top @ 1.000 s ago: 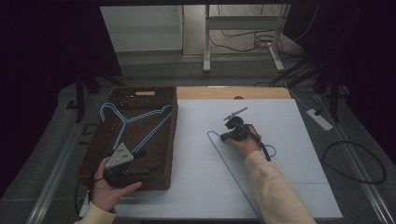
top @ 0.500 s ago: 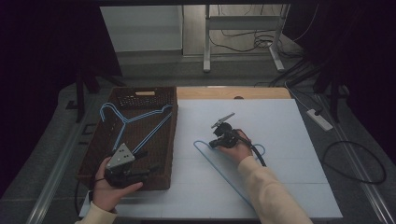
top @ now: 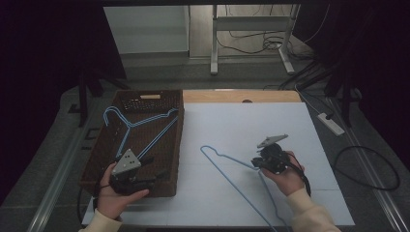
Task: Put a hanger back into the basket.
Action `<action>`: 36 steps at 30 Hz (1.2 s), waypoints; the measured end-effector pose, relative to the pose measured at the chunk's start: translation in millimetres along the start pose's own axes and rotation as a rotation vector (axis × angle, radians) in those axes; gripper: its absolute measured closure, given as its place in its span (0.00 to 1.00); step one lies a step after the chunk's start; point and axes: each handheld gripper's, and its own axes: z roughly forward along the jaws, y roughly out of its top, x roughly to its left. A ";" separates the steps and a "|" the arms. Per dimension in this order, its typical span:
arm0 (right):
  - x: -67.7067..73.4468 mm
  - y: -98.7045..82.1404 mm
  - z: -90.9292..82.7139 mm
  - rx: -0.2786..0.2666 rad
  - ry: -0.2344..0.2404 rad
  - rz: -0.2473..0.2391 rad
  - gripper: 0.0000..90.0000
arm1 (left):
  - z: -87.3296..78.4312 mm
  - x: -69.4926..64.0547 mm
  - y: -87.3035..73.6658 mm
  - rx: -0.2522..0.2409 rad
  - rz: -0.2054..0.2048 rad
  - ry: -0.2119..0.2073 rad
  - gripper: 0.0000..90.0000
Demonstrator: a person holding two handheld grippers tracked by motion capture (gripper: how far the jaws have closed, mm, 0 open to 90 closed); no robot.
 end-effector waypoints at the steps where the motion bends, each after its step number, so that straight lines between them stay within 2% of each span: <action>1: 0.0 0.0 0.0 0.000 0.000 0.000 0.91 | 0.0 0.0 0.0 0.000 0.000 0.000 0.40; 2: 0.4 -4.6 -1.3 0.009 -0.010 0.008 0.88 | 0.1 0.1 -0.1 0.000 -0.001 -0.002 0.40; 3: 1.0 -15.7 -4.8 0.034 -0.032 0.041 0.78 | 0.1 0.3 -0.1 0.000 0.000 -0.003 0.41; 5: 1.4 -24.6 -7.8 0.059 -0.043 0.082 0.73 | 0.6 0.4 0.2 0.000 0.001 -0.005 0.41; 6: 1.4 -24.6 -7.8 0.059 -0.043 0.082 0.73 | 0.6 0.4 0.2 0.000 0.001 -0.005 0.41; 10: 2.9 -33.9 -7.5 0.120 -0.074 0.117 0.65 | 1.6 0.2 2.1 0.000 0.010 -0.012 0.40; 12: 5.6 -33.1 -5.2 0.141 -0.078 0.132 0.63 | 1.6 0.4 3.9 -0.006 0.016 -0.017 0.40; 15: 8.1 -30.2 -2.7 0.158 -0.086 0.130 0.63 | 1.8 1.1 5.1 -0.008 0.017 -0.021 0.40; 18: 12.7 -22.9 4.0 0.193 -0.101 0.141 0.65 | 2.1 1.8 6.5 -0.013 0.019 -0.025 0.40; 20: 15.3 -15.6 12.3 0.259 -0.132 0.151 0.71 | 2.4 1.9 8.2 -0.017 0.024 -0.031 0.40; 21: 15.4 -14.0 15.4 0.281 -0.135 0.154 0.72 | 2.5 2.1 8.7 -0.019 0.027 -0.033 0.40; 22: 15.4 -14.0 15.4 0.281 -0.135 0.154 0.72 | 2.5 2.1 8.7 -0.019 0.027 -0.033 0.40; 23: 13.9 -10.0 16.9 0.308 -0.131 0.190 0.76 | 2.8 2.6 9.2 -0.020 0.028 -0.036 0.40; 25: 13.2 -8.4 17.8 0.321 -0.130 0.203 0.78 | 3.0 2.9 9.4 -0.021 0.029 -0.037 0.40; 26: 13.7 -5.1 19.5 0.343 -0.134 0.222 0.85 | 3.5 3.2 9.7 -0.021 0.030 -0.039 0.40; 27: 14.3 -4.0 19.7 0.350 -0.132 0.225 0.89 | 3.7 3.4 9.8 -0.021 0.031 -0.039 0.40; 32: 10.9 -3.1 20.3 0.355 -0.119 0.263 0.95 | 3.4 3.8 10.3 -0.023 0.032 -0.040 0.40; 34: 10.2 -2.9 19.9 0.359 -0.116 0.246 0.97 | 3.2 3.9 10.4 -0.023 0.032 -0.038 0.40; 35: 10.2 -3.0 19.7 0.356 -0.110 0.216 0.98 | 3.2 3.9 10.4 -0.022 0.032 -0.038 0.40; 36: 10.2 -3.0 19.7 0.356 -0.110 0.216 0.98 | 3.2 3.8 10.3 -0.022 0.031 -0.037 0.40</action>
